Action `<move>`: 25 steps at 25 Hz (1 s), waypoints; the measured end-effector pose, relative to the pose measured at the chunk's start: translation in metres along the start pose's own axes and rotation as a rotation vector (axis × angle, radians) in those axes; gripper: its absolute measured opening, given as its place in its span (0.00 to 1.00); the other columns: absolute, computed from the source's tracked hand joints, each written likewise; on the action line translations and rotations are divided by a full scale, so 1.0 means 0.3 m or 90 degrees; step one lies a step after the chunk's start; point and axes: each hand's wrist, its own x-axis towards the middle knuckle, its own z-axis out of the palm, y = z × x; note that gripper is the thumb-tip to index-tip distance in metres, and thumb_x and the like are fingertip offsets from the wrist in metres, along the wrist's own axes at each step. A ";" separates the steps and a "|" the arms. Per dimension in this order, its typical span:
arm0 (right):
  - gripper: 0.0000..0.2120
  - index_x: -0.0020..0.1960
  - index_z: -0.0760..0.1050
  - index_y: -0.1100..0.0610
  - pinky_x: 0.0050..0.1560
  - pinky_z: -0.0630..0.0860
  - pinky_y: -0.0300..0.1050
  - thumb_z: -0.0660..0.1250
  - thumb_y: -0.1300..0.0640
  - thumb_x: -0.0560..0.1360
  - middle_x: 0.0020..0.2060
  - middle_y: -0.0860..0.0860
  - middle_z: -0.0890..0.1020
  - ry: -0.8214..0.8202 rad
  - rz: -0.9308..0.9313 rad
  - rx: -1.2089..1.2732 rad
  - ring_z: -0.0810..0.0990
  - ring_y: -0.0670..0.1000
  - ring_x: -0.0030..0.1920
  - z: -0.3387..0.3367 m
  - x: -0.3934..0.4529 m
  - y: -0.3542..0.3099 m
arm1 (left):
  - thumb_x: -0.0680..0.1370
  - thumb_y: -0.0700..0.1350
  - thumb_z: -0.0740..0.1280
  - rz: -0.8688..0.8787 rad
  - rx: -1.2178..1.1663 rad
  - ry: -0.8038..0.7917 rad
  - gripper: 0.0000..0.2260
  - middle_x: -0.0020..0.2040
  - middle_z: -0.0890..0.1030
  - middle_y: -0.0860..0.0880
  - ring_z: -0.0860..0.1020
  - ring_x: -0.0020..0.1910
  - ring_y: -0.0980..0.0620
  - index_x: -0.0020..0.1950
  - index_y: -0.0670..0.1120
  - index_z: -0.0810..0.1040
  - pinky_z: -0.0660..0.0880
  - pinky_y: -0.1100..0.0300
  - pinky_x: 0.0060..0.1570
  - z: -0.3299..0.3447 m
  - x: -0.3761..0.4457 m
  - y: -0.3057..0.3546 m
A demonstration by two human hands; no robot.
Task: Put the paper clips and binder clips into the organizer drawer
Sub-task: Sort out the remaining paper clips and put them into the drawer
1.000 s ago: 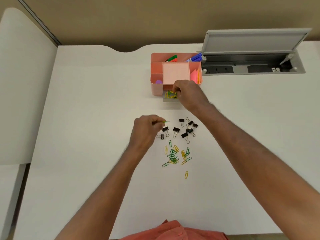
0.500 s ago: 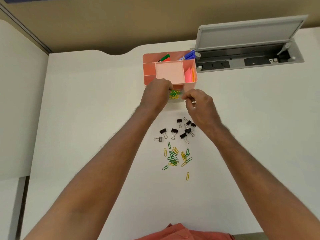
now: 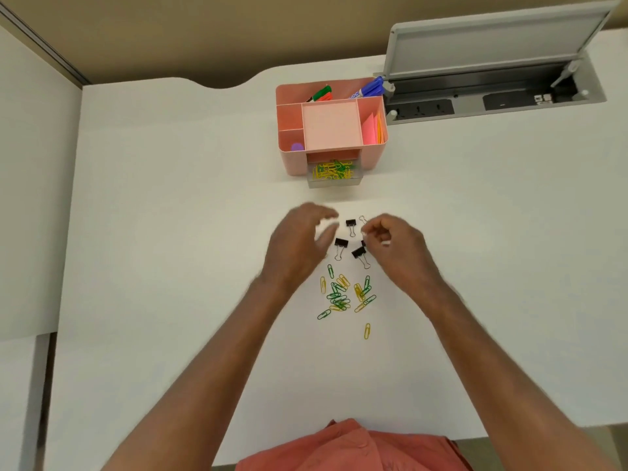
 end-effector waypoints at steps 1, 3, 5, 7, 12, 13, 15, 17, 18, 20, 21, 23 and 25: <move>0.07 0.55 0.79 0.49 0.51 0.80 0.39 0.69 0.58 0.78 0.49 0.43 0.81 -0.048 -0.008 -0.059 0.80 0.41 0.47 0.006 -0.051 0.036 | 0.78 0.51 0.72 -0.022 -0.005 -0.066 0.14 0.59 0.80 0.52 0.76 0.57 0.53 0.63 0.50 0.79 0.77 0.53 0.57 0.023 -0.076 -0.005; 0.20 0.65 0.73 0.47 0.57 0.79 0.46 0.73 0.53 0.76 0.59 0.43 0.76 -0.155 -0.035 -0.206 0.76 0.43 0.56 0.019 -0.152 0.103 | 0.75 0.54 0.75 -0.071 0.012 -0.221 0.28 0.72 0.69 0.50 0.66 0.69 0.50 0.73 0.52 0.71 0.71 0.54 0.67 0.067 -0.215 -0.015; 0.41 0.77 0.61 0.48 0.65 0.74 0.46 0.77 0.47 0.71 0.72 0.45 0.65 -0.251 -0.063 -0.322 0.65 0.46 0.70 0.030 -0.223 0.154 | 0.73 0.52 0.77 -0.093 0.090 -0.322 0.42 0.79 0.55 0.48 0.56 0.75 0.48 0.81 0.52 0.58 0.65 0.53 0.72 0.104 -0.307 -0.027; 0.53 0.82 0.51 0.51 0.70 0.69 0.47 0.79 0.45 0.67 0.77 0.47 0.57 -0.297 -0.118 -0.420 0.56 0.50 0.76 0.048 -0.259 0.185 | 0.73 0.48 0.78 -0.086 0.149 -0.337 0.47 0.79 0.52 0.46 0.56 0.74 0.45 0.83 0.51 0.50 0.67 0.52 0.72 0.127 -0.345 -0.029; 0.41 0.79 0.61 0.52 0.57 0.79 0.52 0.78 0.55 0.72 0.72 0.50 0.65 -0.214 -0.136 -0.414 0.64 0.53 0.70 0.097 -0.247 0.193 | 0.74 0.40 0.76 -0.091 0.124 -0.283 0.36 0.72 0.63 0.46 0.71 0.65 0.45 0.79 0.46 0.62 0.78 0.51 0.57 0.161 -0.310 -0.025; 0.37 0.77 0.66 0.52 0.52 0.80 0.53 0.77 0.57 0.72 0.69 0.50 0.68 -0.191 -0.133 -0.387 0.67 0.53 0.67 0.104 -0.242 0.194 | 0.74 0.39 0.75 -0.092 0.119 -0.276 0.32 0.69 0.67 0.46 0.74 0.61 0.45 0.76 0.45 0.67 0.79 0.51 0.55 0.166 -0.300 -0.022; 0.28 0.71 0.74 0.53 0.48 0.80 0.53 0.75 0.61 0.73 0.61 0.49 0.74 -0.150 -0.136 -0.323 0.72 0.52 0.60 0.121 -0.234 0.203 | 0.75 0.37 0.73 -0.089 0.111 -0.262 0.22 0.62 0.72 0.46 0.78 0.52 0.45 0.68 0.44 0.74 0.79 0.49 0.49 0.181 -0.289 -0.010; 0.18 0.63 0.78 0.54 0.46 0.79 0.53 0.73 0.62 0.75 0.54 0.49 0.76 -0.118 -0.134 -0.269 0.75 0.51 0.55 0.139 -0.237 0.207 | 0.78 0.37 0.70 -0.082 0.115 -0.254 0.10 0.54 0.75 0.47 0.78 0.44 0.46 0.59 0.44 0.78 0.78 0.47 0.44 0.198 -0.293 0.003; 0.14 0.60 0.79 0.54 0.45 0.79 0.52 0.72 0.62 0.75 0.52 0.49 0.76 -0.109 -0.130 -0.260 0.75 0.51 0.53 0.146 -0.239 0.204 | 0.79 0.38 0.68 -0.085 0.116 -0.253 0.06 0.52 0.75 0.47 0.77 0.42 0.46 0.55 0.44 0.79 0.78 0.46 0.43 0.206 -0.297 0.008; 0.09 0.55 0.79 0.54 0.44 0.78 0.51 0.71 0.62 0.76 0.50 0.48 0.76 -0.097 -0.127 -0.256 0.75 0.50 0.51 0.157 -0.240 0.197 | 0.79 0.39 0.67 -0.092 0.115 -0.251 0.03 0.49 0.75 0.48 0.76 0.40 0.48 0.51 0.44 0.79 0.78 0.47 0.41 0.218 -0.303 0.014; 0.08 0.54 0.79 0.54 0.43 0.78 0.51 0.70 0.63 0.77 0.49 0.48 0.76 -0.093 -0.127 -0.259 0.75 0.50 0.50 0.161 -0.239 0.194 | 0.79 0.39 0.67 -0.095 0.113 -0.249 0.03 0.48 0.75 0.48 0.76 0.40 0.48 0.51 0.44 0.79 0.78 0.47 0.41 0.219 -0.303 0.016; 0.07 0.53 0.80 0.54 0.42 0.77 0.50 0.69 0.63 0.77 0.48 0.48 0.76 -0.095 -0.128 -0.270 0.76 0.51 0.49 0.162 -0.234 0.188 | 0.79 0.39 0.66 -0.100 0.111 -0.246 0.04 0.48 0.76 0.49 0.76 0.41 0.49 0.50 0.45 0.79 0.78 0.49 0.42 0.220 -0.300 0.015; 0.08 0.52 0.80 0.54 0.42 0.77 0.50 0.67 0.64 0.77 0.48 0.49 0.77 -0.107 -0.124 -0.277 0.76 0.51 0.48 0.157 -0.227 0.182 | 0.78 0.39 0.66 -0.107 0.099 -0.244 0.04 0.48 0.76 0.49 0.77 0.42 0.49 0.51 0.45 0.80 0.78 0.51 0.42 0.214 -0.296 0.019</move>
